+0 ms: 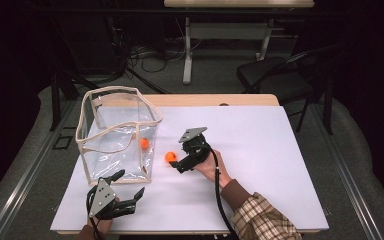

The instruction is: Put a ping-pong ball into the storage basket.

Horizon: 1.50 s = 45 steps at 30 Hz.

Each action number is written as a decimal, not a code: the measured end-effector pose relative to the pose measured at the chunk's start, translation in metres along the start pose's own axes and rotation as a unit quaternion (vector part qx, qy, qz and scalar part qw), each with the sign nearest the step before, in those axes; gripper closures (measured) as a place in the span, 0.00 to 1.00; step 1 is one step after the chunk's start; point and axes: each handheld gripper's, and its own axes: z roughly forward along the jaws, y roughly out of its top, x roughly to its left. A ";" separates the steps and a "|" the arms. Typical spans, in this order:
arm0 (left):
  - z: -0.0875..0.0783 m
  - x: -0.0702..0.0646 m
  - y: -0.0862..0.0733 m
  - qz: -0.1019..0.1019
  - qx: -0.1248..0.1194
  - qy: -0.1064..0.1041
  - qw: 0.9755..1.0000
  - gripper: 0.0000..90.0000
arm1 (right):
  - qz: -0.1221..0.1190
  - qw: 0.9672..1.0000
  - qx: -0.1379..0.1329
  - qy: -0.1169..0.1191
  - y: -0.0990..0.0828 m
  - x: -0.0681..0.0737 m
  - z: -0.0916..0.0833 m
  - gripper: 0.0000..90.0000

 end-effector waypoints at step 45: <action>0.000 0.000 0.000 -0.001 0.000 -0.001 1.000 0.18 | -0.016 0.999 0.047 -0.016 -0.001 0.014 0.044 0.47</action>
